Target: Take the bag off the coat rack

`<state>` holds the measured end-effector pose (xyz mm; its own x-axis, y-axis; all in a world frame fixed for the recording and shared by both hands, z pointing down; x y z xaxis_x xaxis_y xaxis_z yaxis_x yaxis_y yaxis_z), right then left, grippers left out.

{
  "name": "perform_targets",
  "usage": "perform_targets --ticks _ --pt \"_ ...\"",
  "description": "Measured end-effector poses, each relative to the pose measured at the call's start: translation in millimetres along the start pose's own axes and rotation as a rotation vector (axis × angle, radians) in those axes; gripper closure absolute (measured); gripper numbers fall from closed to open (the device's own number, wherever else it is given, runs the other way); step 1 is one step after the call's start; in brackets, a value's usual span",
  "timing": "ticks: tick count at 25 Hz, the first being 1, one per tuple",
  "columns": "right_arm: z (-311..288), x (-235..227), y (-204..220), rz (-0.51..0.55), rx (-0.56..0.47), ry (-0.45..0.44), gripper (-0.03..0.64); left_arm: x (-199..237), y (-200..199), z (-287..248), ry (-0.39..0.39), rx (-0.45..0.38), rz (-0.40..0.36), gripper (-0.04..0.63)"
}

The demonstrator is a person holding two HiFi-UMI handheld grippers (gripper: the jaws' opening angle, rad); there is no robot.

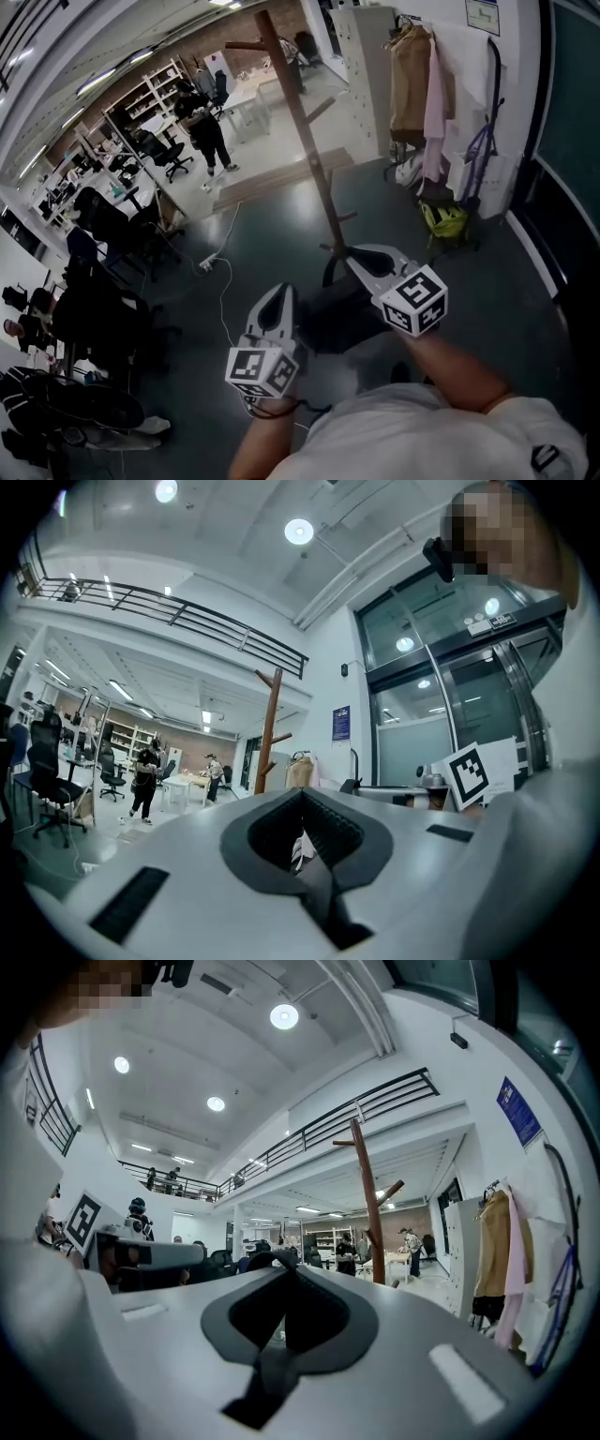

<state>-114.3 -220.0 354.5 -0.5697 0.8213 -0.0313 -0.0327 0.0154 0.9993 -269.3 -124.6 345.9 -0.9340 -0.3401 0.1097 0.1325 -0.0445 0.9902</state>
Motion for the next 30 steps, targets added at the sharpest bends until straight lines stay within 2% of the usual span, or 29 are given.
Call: perform_targets --ticks 9,20,30 --pt "37.6 44.5 25.4 -0.025 0.0 0.048 0.592 -15.1 29.9 46.1 0.04 0.012 0.033 0.589" --pt "83.9 59.8 33.5 -0.014 0.007 0.077 0.592 -49.8 40.7 64.3 0.072 0.012 0.03 0.589" --pt "151.8 47.6 43.2 -0.012 0.004 0.054 0.592 -123.8 56.5 73.0 0.013 -0.005 0.039 0.589"
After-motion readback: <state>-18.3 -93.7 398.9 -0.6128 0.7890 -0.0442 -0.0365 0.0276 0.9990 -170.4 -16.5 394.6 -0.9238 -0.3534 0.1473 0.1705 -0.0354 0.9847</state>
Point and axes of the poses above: the fingertips, and each gripper's own axes: z backward along the fingers, x to its left, y out of its underside, the point moved 5 cm from there along z, backward along the fingers, and after that the axes turned 6 degrees about y, right-handed, at the moved point
